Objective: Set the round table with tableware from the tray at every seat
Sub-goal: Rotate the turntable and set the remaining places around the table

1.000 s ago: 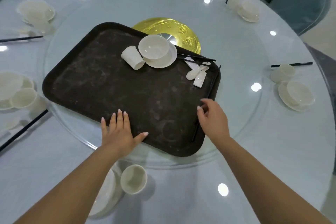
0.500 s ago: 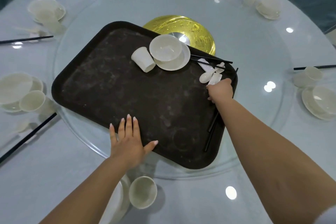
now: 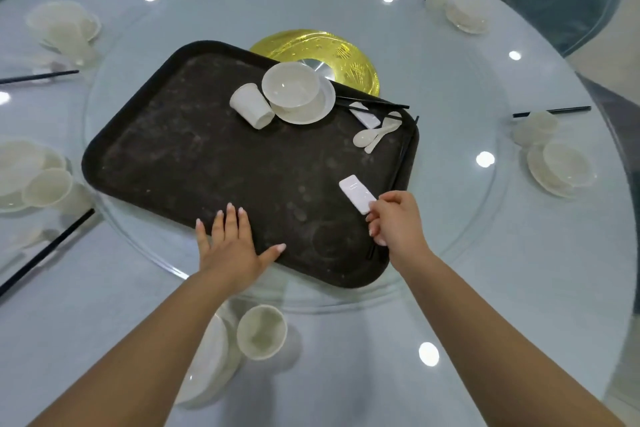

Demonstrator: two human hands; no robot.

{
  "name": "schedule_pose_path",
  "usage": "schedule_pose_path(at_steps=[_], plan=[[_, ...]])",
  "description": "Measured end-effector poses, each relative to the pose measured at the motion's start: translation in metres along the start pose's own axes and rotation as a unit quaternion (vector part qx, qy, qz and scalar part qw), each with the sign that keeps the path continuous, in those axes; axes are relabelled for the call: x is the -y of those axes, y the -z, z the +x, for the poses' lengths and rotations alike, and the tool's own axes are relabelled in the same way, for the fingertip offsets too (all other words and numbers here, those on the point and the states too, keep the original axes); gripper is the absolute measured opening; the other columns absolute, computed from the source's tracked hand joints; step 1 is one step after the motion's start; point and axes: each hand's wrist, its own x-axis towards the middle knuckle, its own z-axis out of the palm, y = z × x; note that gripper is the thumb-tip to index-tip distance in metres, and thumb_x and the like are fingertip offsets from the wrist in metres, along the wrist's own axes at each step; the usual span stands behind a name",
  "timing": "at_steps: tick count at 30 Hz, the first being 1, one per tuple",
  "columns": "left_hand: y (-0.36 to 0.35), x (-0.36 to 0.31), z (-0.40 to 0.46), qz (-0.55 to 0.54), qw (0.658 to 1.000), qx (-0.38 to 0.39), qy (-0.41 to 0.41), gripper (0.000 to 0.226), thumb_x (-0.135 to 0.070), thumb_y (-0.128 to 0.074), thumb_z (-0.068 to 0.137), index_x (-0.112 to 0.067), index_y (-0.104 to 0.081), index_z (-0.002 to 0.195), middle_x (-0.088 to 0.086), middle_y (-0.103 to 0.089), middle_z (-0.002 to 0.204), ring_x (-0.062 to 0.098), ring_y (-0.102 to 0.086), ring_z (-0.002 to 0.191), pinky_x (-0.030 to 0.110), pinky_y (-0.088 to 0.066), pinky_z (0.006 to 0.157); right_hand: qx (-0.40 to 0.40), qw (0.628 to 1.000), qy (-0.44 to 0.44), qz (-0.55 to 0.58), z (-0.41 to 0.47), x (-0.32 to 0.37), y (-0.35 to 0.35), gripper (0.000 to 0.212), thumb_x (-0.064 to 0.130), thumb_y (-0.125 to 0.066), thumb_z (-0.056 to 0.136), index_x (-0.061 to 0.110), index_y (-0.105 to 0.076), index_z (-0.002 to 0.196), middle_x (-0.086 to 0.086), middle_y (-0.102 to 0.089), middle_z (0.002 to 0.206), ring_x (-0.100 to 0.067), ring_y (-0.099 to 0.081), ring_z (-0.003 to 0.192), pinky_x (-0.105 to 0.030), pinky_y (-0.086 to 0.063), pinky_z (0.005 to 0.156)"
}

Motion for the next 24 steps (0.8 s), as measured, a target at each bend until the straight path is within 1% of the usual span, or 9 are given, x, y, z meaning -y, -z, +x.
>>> schedule_pose_path(at_steps=[4, 8, 11, 13, 14, 16, 20, 22, 24], plan=[[0.001, 0.005, -0.013, -0.076, 0.995, -0.053, -0.024, 0.098, -0.077, -0.028, 0.086, -0.013, 0.001, 0.155, 0.006, 0.003, 0.164, 0.021, 0.008, 0.150, 0.047, 0.011, 0.118, 0.069, 0.997, -0.010, 0.012, -0.061, -0.023, 0.019, 0.022, 0.002, -0.052, 0.090, 0.021, -0.058, 0.101, -0.004, -0.060, 0.060, -0.013, -0.046, 0.039, -0.019, -0.028, 0.035], [-0.003, 0.008, -0.055, -0.271, 0.955, -0.119, -0.030, 0.074, -0.055, -0.047, 0.094, -0.017, -0.023, 0.153, 0.003, -0.018, 0.162, 0.020, -0.008, 0.150, 0.040, -0.012, 0.120, 0.154, 0.987, 0.005, -0.048, -0.112, -0.058, 0.037, 0.022, 0.003, -0.053, 0.092, 0.020, -0.067, 0.097, -0.004, -0.060, 0.065, -0.013, -0.049, 0.044, -0.020, -0.031, 0.038], [-0.015, 0.014, -0.103, -0.392, 0.902, -0.180, -0.025, 0.039, -0.041, -0.054, 0.095, -0.028, -0.052, 0.132, -0.004, -0.050, 0.140, 0.017, -0.045, 0.129, 0.033, -0.040, 0.104, 0.189, 0.977, -0.012, -0.095, -0.142, -0.089, 0.044, 0.020, 0.006, -0.055, 0.094, 0.020, -0.067, 0.098, -0.005, -0.063, 0.068, -0.015, -0.052, 0.048, -0.022, -0.035, 0.040], [-0.025, 0.020, -0.136, -0.425, 0.882, -0.198, -0.038, 0.017, -0.033, -0.055, 0.095, -0.035, -0.061, 0.111, -0.017, -0.061, 0.116, 0.006, -0.058, 0.105, 0.017, -0.045, 0.085, 0.210, 0.973, -0.027, -0.093, -0.158, -0.107, 0.045, 0.018, 0.003, -0.055, 0.094, 0.016, -0.067, 0.098, -0.007, -0.061, 0.067, -0.018, -0.052, 0.047, -0.024, -0.035, 0.040], [-0.030, 0.025, -0.152, -0.444, 0.875, -0.191, -0.039, 0.012, -0.030, -0.056, 0.094, -0.038, -0.062, 0.101, -0.022, -0.063, 0.103, 0.002, -0.060, 0.094, 0.010, -0.043, 0.076, 0.219, 0.971, -0.036, -0.087, -0.166, -0.116, 0.045, 0.018, 0.002, -0.055, 0.093, 0.014, -0.067, 0.099, -0.007, -0.060, 0.067, -0.019, -0.051, 0.046, -0.024, -0.035, 0.039], [-0.043, 0.028, -0.177, -0.480, 0.864, -0.150, -0.034, 0.014, -0.029, -0.057, 0.092, -0.041, -0.064, 0.091, -0.024, -0.066, 0.088, -0.001, -0.062, 0.082, 0.007, -0.045, 0.065, 0.233, 0.968, -0.055, -0.077, -0.178, -0.128, 0.042, 0.016, 0.001, -0.055, 0.094, 0.012, -0.066, 0.099, -0.005, -0.060, 0.065, -0.018, -0.052, 0.046, -0.025, -0.036, 0.040], [-0.078, 0.023, -0.212, -0.529, 0.849, -0.004, 0.015, 0.010, -0.037, -0.060, 0.092, -0.032, -0.066, 0.086, -0.011, -0.070, 0.083, 0.006, -0.066, 0.072, 0.025, -0.056, 0.071, 0.261, 0.961, -0.054, -0.071, -0.195, -0.141, 0.028, 0.014, 0.002, -0.055, 0.094, 0.011, -0.064, 0.100, 0.000, -0.062, 0.063, -0.017, -0.054, 0.047, -0.024, -0.039, 0.042], [-0.091, 0.017, -0.221, -0.548, 0.832, 0.062, 0.050, 0.026, -0.046, -0.059, 0.090, -0.022, -0.067, 0.087, -0.005, -0.071, 0.085, 0.005, -0.068, 0.071, 0.020, -0.054, 0.063, 0.273, 0.959, -0.042, -0.065, -0.201, -0.144, 0.020, 0.012, 0.004, -0.056, 0.094, 0.012, -0.063, 0.099, 0.002, -0.063, 0.063, -0.018, -0.056, 0.048, -0.025, -0.040, 0.043], [-0.099, 0.012, -0.228, -0.588, 0.801, 0.092, 0.066, 0.031, -0.049, -0.059, 0.090, -0.020, -0.068, 0.091, -0.005, -0.073, 0.088, 0.003, -0.069, 0.074, 0.014, -0.051, 0.061, 0.285, 0.956, -0.030, -0.068, -0.208, -0.147, 0.011, 0.008, 0.008, -0.059, 0.094, 0.012, -0.062, 0.099, 0.001, -0.064, 0.064, -0.019, -0.058, 0.050, -0.026, -0.043, 0.045]])
